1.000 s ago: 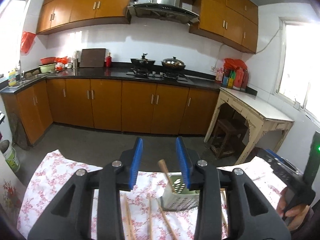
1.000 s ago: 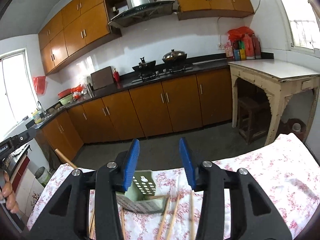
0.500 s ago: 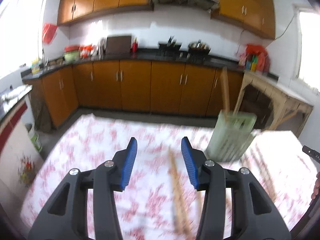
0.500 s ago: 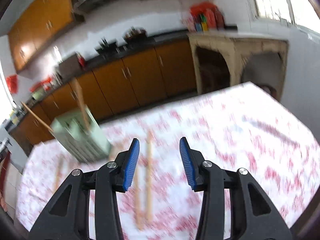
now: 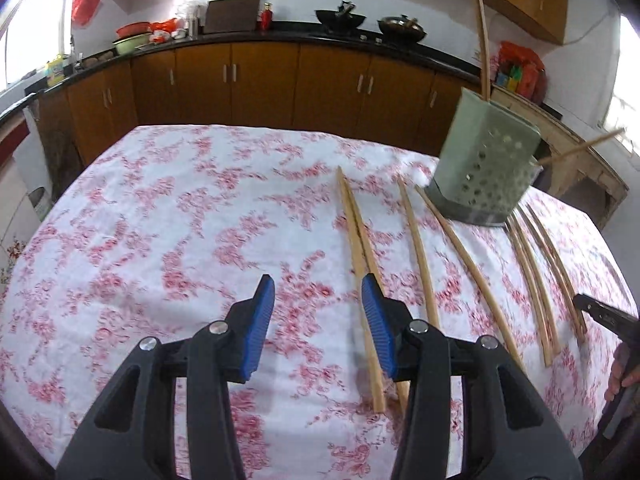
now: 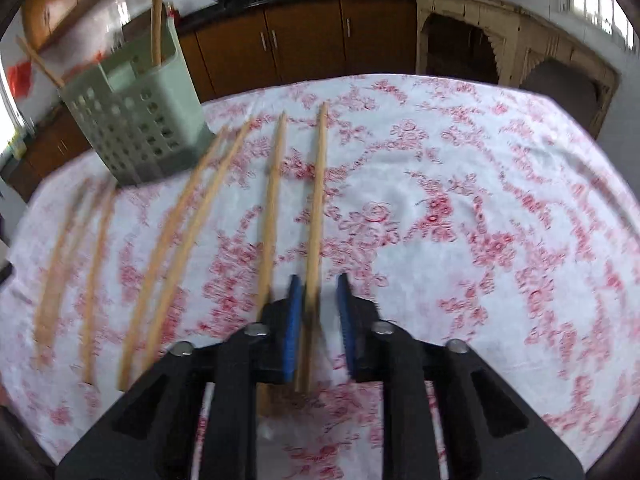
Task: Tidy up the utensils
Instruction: 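Move the right gripper to a loose chopstick and close while the left gripper grasps another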
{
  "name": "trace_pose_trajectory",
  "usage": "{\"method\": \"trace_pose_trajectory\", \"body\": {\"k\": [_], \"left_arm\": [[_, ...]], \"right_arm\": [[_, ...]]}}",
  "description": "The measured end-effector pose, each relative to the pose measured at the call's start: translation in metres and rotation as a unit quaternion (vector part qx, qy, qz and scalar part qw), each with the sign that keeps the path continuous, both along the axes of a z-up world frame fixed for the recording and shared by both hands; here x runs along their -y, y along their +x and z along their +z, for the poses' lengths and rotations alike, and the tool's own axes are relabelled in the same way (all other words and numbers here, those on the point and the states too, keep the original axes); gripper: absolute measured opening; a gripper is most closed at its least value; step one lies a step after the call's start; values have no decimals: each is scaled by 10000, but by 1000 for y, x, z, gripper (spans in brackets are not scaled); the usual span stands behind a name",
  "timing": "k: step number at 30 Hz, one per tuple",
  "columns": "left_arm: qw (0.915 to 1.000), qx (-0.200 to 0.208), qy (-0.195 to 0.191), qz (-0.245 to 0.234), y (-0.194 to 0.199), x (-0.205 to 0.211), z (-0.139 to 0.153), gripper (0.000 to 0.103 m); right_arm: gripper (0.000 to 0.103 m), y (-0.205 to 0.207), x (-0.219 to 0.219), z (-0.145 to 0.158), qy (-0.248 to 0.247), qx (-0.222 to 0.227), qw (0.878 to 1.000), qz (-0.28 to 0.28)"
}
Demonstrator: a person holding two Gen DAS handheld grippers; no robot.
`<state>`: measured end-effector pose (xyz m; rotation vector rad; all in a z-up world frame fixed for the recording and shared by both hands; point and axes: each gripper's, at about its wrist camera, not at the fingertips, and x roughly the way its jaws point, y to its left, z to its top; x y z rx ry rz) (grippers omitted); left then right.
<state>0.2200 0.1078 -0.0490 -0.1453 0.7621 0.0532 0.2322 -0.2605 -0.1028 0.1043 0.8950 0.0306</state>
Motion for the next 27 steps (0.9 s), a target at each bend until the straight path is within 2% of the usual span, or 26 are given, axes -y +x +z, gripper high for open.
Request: {"method": "trace_pose_trajectory", "body": {"k": [5, 9, 13, 18, 22, 27], "left_arm": [[9990, -161, 46, -406, 5, 18, -7, 32], [9972, -412, 92, -619, 8, 26, -20, 22], [9960, -533, 44, -716, 8, 29, -29, 21], [9946, -681, 275, -728, 12, 37, -39, 10], [9962, -691, 144, -510, 19, 25, -39, 8], [9966, -633, 121, -513, 21, 18, -39, 9]], "right_arm": [[7, 6, 21, 1, 195, -55, 9979, -611], [8, 6, 18, 0, 40, -9, 9986, -534], [8, 6, 18, -1, 61, 6, 9986, -528], [8, 5, 18, 1, 26, 32, 9987, -510], [8, 3, 20, 0, 96, 87, 9982, -588], [8, 1, 17, -1, -27, 200, 9983, -544]]}}
